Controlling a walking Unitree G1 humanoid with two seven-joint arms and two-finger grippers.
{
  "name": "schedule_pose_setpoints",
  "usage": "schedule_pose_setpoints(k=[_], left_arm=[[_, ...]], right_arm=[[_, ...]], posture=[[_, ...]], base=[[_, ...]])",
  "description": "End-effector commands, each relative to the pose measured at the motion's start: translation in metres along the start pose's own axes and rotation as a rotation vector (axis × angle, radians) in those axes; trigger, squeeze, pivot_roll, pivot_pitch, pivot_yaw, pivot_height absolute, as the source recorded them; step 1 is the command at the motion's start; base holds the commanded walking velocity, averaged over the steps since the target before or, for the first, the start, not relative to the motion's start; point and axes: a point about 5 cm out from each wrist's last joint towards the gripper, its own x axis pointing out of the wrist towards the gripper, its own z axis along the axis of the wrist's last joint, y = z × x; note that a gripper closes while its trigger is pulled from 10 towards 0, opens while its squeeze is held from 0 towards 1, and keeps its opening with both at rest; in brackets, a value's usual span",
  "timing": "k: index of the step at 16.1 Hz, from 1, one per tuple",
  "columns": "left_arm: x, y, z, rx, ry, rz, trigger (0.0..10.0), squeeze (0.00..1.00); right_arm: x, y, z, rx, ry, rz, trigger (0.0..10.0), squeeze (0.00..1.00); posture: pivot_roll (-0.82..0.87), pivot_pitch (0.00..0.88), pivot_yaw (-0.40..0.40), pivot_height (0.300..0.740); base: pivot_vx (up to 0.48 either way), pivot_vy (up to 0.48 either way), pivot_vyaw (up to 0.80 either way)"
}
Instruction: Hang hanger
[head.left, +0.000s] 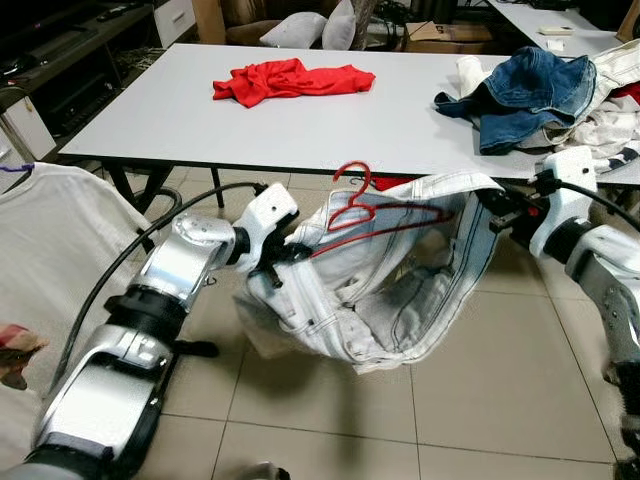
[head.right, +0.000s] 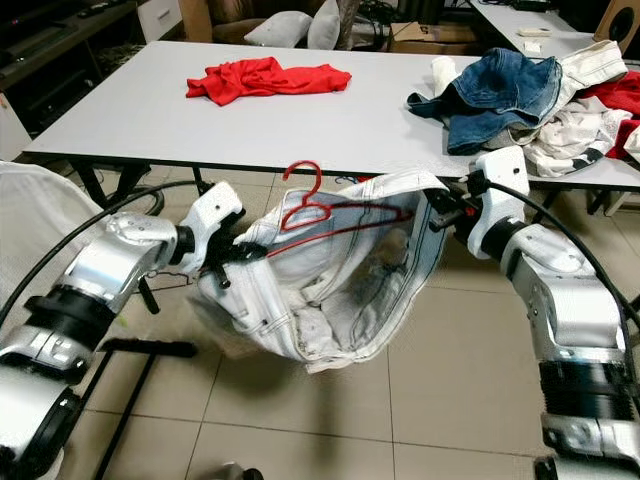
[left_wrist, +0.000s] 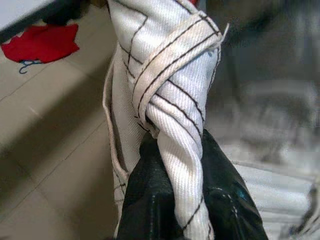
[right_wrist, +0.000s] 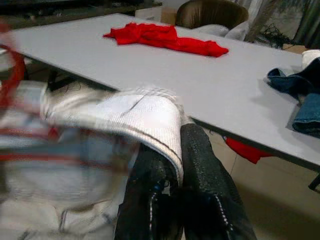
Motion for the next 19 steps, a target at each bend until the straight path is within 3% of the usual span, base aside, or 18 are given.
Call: schedule_pose_setpoints(k=[1,2,5,7,11,14,16,17,18,19], left_arm=[[-0.011,0.01,0.02,-0.06,-0.103,0.02,0.0,0.0],[-0.015,0.011,0.031,-0.133,-0.185,-0.021,0.0,0.0],[-0.022,0.012,0.055,-0.227,-0.33,-0.08,0.0,0.0],[-0.021,0.002,0.07,-0.257,-0.402,-0.175,0.0,0.0],[-0.01,-0.037,0.072,-0.127,-0.364,-0.389,0.0,0.0],[-0.019,-0.047,0.074,-0.109,-0.393,-0.498,0.0,0.0],[-0.026,-0.042,0.075,-0.128,-0.429,-0.488,0.0,0.0],[-0.028,-0.041,0.074,-0.127,-0.432,-0.49,0.0,0.0],[-0.027,-0.038,0.072,-0.112,-0.423,-0.46,0.0,0.0],[-0.025,-0.034,0.07,-0.089,-0.402,-0.408,0.0,0.0]], right_arm=[[-0.005,0.003,-0.003,0.002,0.018,-0.016,0.0,0.0],[-0.006,0.009,-0.014,0.031,0.047,-0.033,0.0,0.0],[-0.003,0.026,-0.034,0.054,0.107,-0.072,0.0,0.0],[0.007,0.047,-0.043,0.056,0.112,-0.059,0.0,0.0],[0.03,0.064,-0.032,0.048,0.02,-0.045,0.0,0.0],[0.032,0.063,-0.035,0.012,0.038,-0.027,0.0,0.0],[0.029,0.06,-0.042,-0.012,0.062,-0.002,0.0,0.0],[0.028,0.061,-0.043,-0.031,0.064,0.019,4.1,0.0],[0.026,0.064,-0.041,-0.034,0.044,0.071,10.0,0.0],[0.023,0.065,-0.036,-0.057,0.013,0.109,10.0,0.18]], posture=[[-0.07,0.0,0.053,0.74],[-0.07,0.0,0.053,0.74],[-0.06,0.0,0.051,0.74],[-0.06,0.0,0.052,0.74],[-0.06,0.0,0.056,0.74],[-0.06,0.0,0.046,0.74],[-0.05,0.0,0.042,0.74],[-0.06,0.0,0.043,0.74],[-0.06,0.0,0.043,0.74],[-0.06,0.0,0.043,0.74]], base=[[0.0,0.0,0.0],[0.0,0.0,0.0],[0.0,0.0,0.0],[0.0,0.0,0.0],[0.0,0.0,0.0],[0.0,0.0,0.0],[0.0,0.0,0.0],[0.0,0.0,0.0],[0.0,0.0,0.0],[0.0,0.0,0.0]])
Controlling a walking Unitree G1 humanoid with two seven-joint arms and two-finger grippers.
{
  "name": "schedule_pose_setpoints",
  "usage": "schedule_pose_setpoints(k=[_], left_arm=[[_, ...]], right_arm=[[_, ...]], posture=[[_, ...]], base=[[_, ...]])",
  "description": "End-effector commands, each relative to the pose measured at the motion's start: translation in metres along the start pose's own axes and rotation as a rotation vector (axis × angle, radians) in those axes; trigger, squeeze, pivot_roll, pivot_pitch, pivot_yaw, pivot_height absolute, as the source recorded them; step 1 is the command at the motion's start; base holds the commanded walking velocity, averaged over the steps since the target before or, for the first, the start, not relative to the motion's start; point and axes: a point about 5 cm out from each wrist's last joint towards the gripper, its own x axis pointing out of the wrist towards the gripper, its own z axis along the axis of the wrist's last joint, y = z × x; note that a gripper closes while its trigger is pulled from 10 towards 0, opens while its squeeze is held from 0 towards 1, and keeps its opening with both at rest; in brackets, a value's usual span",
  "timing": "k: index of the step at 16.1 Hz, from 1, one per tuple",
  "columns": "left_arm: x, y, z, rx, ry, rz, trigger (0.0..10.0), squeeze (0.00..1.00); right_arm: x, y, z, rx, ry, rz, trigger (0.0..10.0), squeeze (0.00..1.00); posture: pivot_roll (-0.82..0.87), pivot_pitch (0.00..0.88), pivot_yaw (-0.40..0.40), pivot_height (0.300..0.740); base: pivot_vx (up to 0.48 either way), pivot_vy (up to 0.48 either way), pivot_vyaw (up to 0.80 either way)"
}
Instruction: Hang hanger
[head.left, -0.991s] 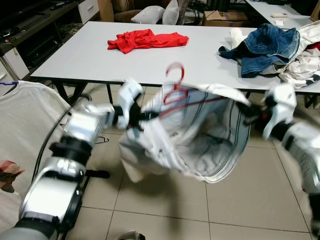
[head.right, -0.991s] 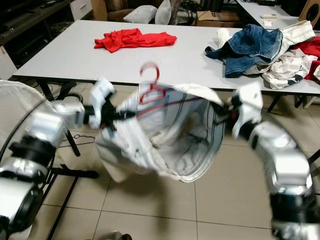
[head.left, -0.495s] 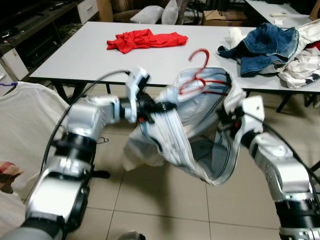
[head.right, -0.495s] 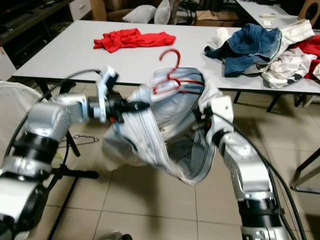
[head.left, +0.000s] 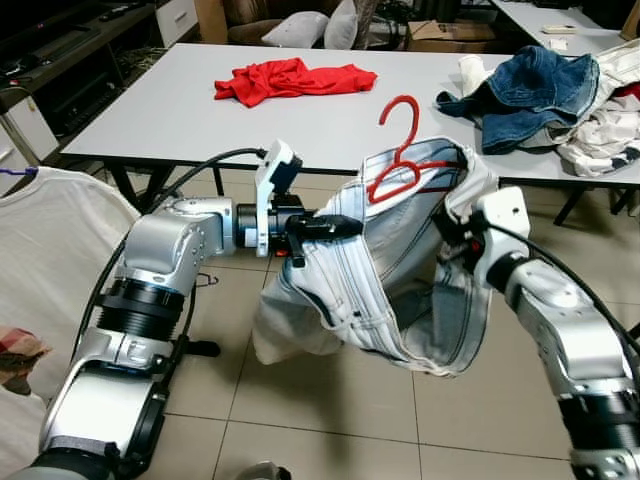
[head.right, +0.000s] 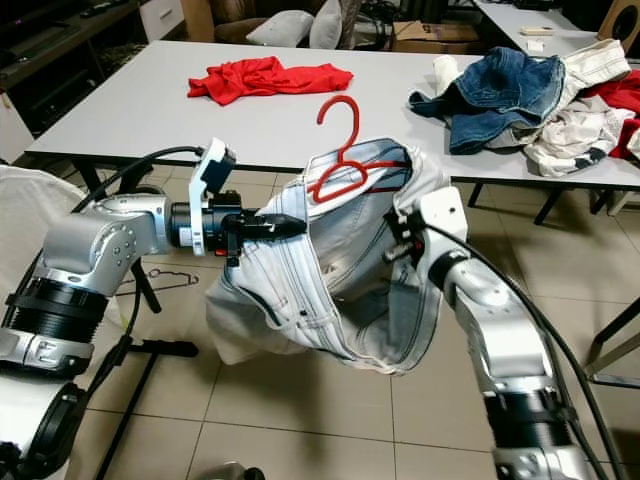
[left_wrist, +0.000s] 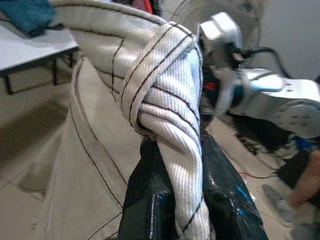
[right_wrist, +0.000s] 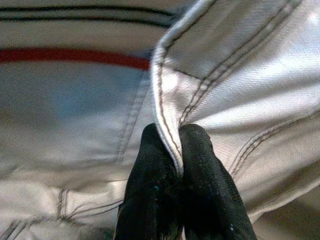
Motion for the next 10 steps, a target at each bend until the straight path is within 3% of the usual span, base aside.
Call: schedule_pose_setpoints(k=[1,4,10], left_arm=[[0.002,-0.002,0.019,0.108,-0.06,0.001,0.0,0.0],[0.0,0.012,0.016,0.178,-0.008,0.129,0.0,0.0],[-0.005,0.019,0.009,0.237,0.032,0.101,0.0,0.0]], right_arm=[[0.001,0.014,0.006,-0.009,-0.039,0.118,10.0,1.0],[-0.019,0.007,0.022,-0.039,-0.103,0.259,10.0,1.0],[-0.08,-0.018,0.06,-0.166,-0.081,0.531,10.0,1.0]], posture=[[-0.06,0.0,0.043,0.74],[-0.06,0.0,0.043,0.74],[-0.08,0.0,0.053,0.74]], base=[[0.0,0.0,0.0],[0.0,0.0,0.0],[0.0,0.0,0.0]])
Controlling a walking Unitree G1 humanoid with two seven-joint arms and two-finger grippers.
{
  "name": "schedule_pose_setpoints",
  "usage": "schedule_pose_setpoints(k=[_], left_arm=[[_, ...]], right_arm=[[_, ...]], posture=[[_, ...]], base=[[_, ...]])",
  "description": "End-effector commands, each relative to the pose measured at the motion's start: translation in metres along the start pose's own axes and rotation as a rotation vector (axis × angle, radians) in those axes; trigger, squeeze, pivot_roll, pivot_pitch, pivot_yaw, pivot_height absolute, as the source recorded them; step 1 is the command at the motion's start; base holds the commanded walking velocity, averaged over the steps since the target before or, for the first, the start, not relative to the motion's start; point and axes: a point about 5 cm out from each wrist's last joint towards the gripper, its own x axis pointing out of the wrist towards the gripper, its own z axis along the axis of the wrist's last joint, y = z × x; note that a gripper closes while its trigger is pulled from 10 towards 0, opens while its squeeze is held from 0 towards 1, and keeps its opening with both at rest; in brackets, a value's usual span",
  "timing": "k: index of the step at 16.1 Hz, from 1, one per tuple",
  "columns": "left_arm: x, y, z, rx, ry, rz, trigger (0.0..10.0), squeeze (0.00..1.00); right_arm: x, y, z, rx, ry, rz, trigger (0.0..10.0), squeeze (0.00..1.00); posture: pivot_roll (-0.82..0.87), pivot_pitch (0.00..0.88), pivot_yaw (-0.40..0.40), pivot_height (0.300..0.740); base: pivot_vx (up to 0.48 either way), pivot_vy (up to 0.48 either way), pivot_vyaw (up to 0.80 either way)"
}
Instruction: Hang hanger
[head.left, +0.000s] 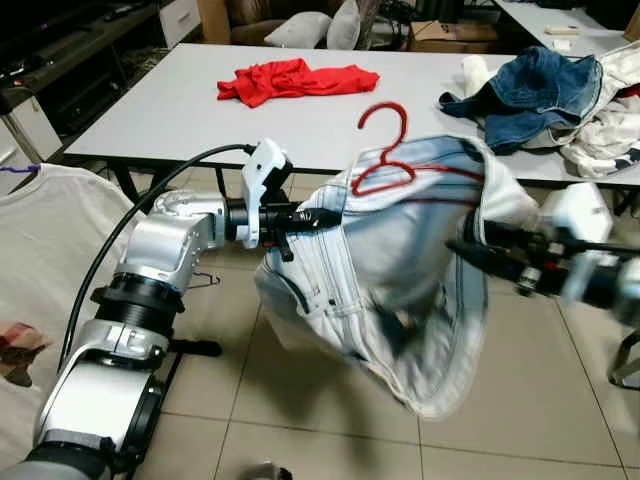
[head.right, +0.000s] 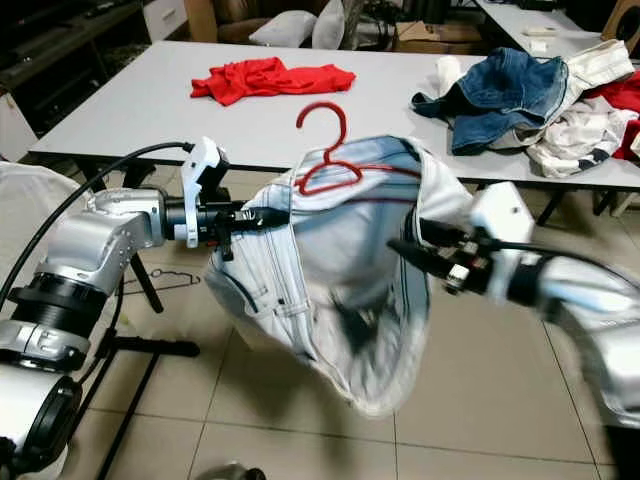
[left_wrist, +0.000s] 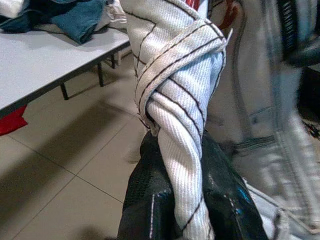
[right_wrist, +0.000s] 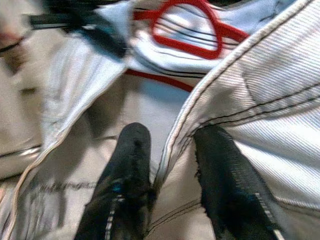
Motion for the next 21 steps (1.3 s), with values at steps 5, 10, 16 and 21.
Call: schedule_pose_setpoints(k=[5,10,16,21], left_arm=[[0.01,-0.002,0.018,0.071,-0.032,-0.053,0.0,0.0],[0.01,-0.002,0.017,0.089,-0.008,-0.065,0.0,0.0],[0.01,0.008,0.008,0.042,0.011,0.062,0.0,0.0],[0.008,0.008,0.003,0.104,0.039,0.002,0.0,0.0]], right_arm=[[-0.013,-0.004,0.022,-0.011,-0.007,0.088,10.0,1.0],[-0.007,-0.019,0.003,0.036,0.173,-0.027,10.0,1.0],[0.024,0.006,-0.011,0.182,0.088,0.002,10.0,1.0],[-0.007,-0.006,0.016,0.009,0.063,0.035,10.0,1.0]], posture=[[-0.09,0.0,0.042,0.74],[-0.09,0.0,0.033,0.74],[-0.08,0.0,0.034,0.74],[-0.1,0.0,0.048,0.74]], base=[[0.0,0.0,0.0],[0.0,0.0,0.0],[0.0,0.0,0.0],[0.0,0.0,0.0]])
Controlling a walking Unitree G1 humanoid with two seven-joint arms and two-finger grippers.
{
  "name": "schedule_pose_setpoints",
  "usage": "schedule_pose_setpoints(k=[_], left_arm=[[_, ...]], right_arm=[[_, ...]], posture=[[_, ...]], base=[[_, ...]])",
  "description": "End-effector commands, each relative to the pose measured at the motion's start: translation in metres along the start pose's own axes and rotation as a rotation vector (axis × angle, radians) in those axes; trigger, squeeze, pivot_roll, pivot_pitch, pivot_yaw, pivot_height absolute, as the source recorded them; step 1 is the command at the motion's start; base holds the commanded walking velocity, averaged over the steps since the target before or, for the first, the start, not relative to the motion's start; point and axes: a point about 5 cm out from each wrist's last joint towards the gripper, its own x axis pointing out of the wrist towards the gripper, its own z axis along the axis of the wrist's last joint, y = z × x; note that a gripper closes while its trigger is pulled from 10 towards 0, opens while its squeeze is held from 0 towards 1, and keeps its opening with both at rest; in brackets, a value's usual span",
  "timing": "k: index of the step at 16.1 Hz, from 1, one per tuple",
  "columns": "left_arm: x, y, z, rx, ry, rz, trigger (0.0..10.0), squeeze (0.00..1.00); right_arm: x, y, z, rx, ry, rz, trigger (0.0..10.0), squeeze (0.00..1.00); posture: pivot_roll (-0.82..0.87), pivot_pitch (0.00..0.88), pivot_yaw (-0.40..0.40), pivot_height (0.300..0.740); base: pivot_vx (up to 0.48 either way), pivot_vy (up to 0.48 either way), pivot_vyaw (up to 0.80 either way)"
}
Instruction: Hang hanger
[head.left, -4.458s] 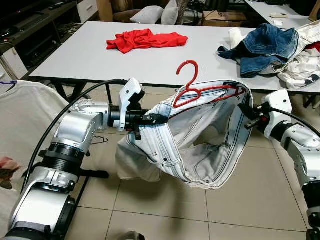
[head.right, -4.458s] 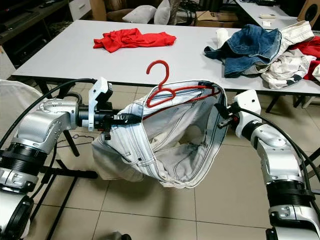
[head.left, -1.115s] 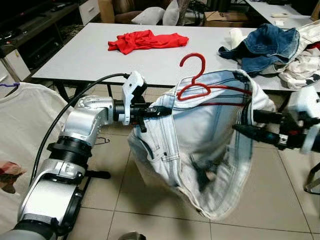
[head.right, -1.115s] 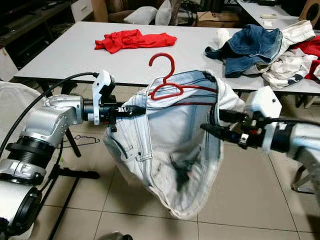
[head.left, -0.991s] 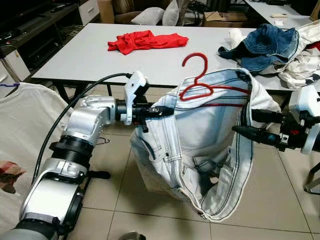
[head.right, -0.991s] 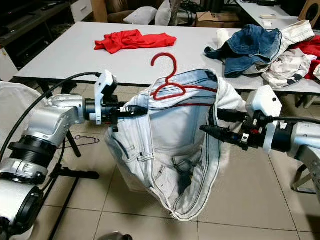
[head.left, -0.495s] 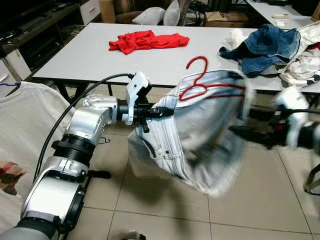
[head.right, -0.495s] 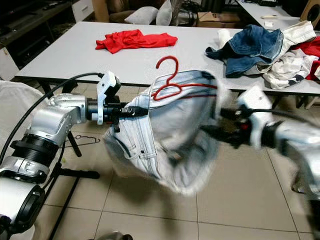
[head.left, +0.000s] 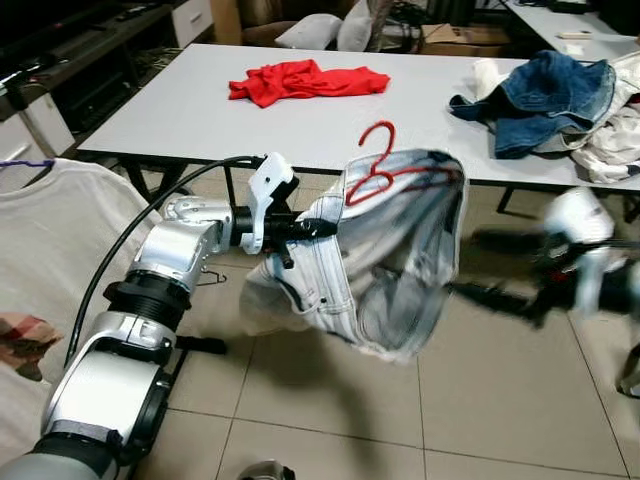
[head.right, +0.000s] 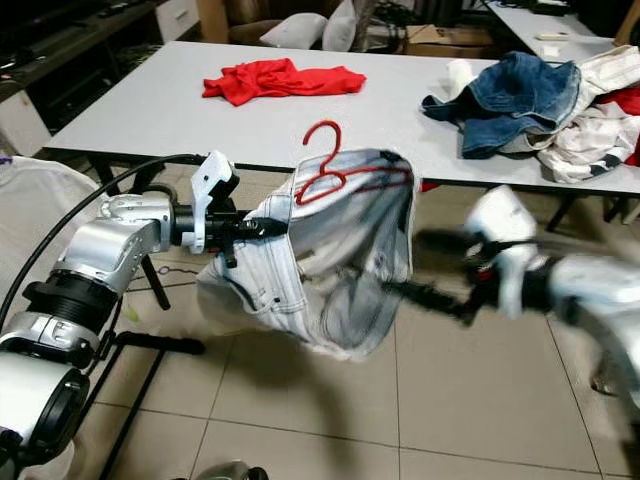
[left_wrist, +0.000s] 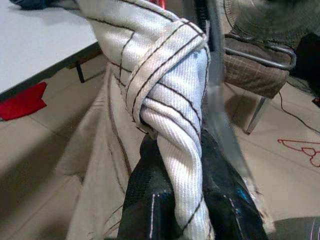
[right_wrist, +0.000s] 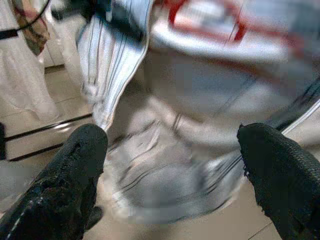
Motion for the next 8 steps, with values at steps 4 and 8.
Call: schedule_pose_setpoints(k=[4,8], left_arm=[[0.009,-0.009,0.02,0.152,0.022,-0.14,0.0,0.0],[0.015,-0.017,0.028,0.233,0.056,-0.21,0.0,0.0]], right_arm=[[-0.016,-0.016,0.039,-0.228,-0.014,0.059,10.0,0.0],[-0.006,-0.024,0.037,-0.264,0.032,0.154,10.0,0.0]], posture=[[-0.11,0.0,0.049,0.74],[-0.1,0.0,0.04,0.74]], base=[[0.0,0.0,0.0],[0.0,0.0,0.0]])
